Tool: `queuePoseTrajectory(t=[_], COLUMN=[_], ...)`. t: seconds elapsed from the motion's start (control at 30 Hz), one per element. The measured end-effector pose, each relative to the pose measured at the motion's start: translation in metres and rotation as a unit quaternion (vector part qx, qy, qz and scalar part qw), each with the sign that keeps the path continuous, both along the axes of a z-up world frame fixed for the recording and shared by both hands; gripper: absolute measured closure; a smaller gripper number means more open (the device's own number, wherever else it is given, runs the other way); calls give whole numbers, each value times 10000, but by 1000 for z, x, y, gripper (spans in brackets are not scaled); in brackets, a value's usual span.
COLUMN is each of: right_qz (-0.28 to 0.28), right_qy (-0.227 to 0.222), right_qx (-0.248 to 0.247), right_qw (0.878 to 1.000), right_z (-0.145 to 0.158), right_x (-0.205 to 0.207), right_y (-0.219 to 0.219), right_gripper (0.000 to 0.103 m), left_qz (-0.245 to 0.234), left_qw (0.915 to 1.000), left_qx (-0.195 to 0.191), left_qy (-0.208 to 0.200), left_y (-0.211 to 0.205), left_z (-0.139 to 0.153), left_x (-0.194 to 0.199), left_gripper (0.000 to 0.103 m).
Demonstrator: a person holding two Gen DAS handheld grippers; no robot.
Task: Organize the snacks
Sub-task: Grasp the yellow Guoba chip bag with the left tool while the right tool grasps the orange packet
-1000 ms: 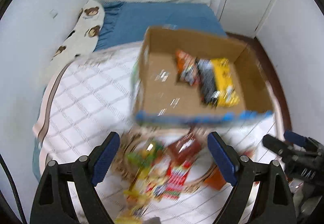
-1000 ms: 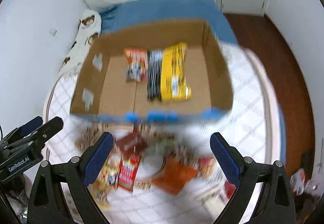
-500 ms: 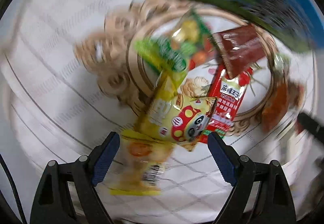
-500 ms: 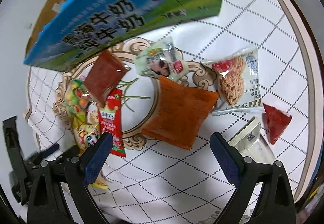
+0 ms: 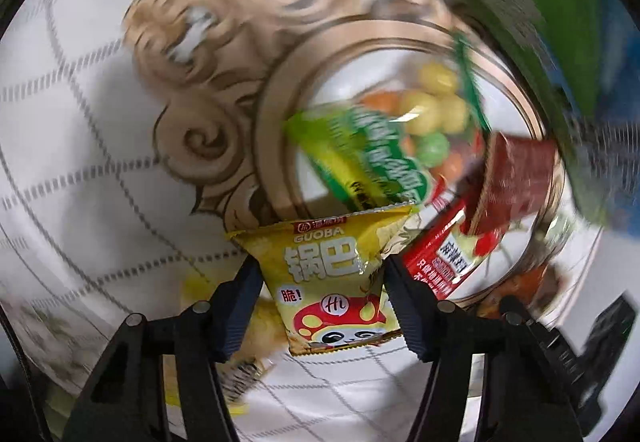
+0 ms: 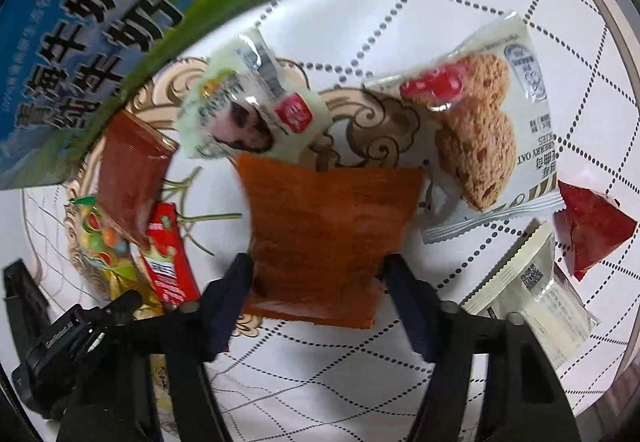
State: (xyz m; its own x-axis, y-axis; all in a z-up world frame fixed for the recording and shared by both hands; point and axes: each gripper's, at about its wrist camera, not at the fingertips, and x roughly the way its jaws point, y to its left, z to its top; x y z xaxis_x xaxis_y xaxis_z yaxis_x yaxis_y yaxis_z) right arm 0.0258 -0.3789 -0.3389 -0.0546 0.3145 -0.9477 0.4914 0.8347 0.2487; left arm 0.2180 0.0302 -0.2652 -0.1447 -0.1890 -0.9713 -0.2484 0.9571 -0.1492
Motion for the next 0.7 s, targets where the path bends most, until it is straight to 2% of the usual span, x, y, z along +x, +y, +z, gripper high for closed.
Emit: queuePoseTrajectory(t=[0.07,0.1,0.17,0.27,0.3,0.33,0.37,0.43,0.5,0.53,0.6,0.7], right_qz=[303,498,1013,1721,1881,2043,2122,2006,1799,1735,1684,1667], right_qy=[-38,-51,-68,-70,-75,-79,-83,-109,-133,-160,-188,-148], right_qx=[-87,-126,-226,-431,-497,-557,-587,-434,-256,-226,-254,-278], right_qw=[9995,9987,9946,9841,9809,9773,9754,9787,9833,9844,9852,9855], right_z=[3,4,7,9,9,8,8,8,8,9,9,4], right_x=[0,-1,-3,-9,-10,-11,-12,-12,-12,-14,-15,-16], right_y=[6,10,22,40,44,48,50,47,41,40,30,23], right_gripper=[42,45,46,48,48,48,47,39,34,34,34,34], left_qz=[-605,-1036,-1867,-2611,-2741,-2769,-2701,-2315,-1757,-1524,-1247,-1135], left_qw=[9975,9926,9761,9553,9511,9509,9546,9689,9832,9878,9920,9933], left_qx=[275,490,865,1134,1183,1176,1092,817,478,330,181,194], left_qy=[-237,-409,-695,-795,-791,-732,-622,-318,-84,-25,14,-8], left_y=[-15,-27,-50,-73,-78,-80,-78,-68,-54,-48,-41,-38], left_z=[4,8,12,7,4,0,-5,-16,-23,-26,-28,-28], left_x=[1,-1,-8,-19,-21,-23,-23,-25,-24,-23,-23,-24], left_gripper=[43,43,43,43,43,43,43,38,36,35,35,35])
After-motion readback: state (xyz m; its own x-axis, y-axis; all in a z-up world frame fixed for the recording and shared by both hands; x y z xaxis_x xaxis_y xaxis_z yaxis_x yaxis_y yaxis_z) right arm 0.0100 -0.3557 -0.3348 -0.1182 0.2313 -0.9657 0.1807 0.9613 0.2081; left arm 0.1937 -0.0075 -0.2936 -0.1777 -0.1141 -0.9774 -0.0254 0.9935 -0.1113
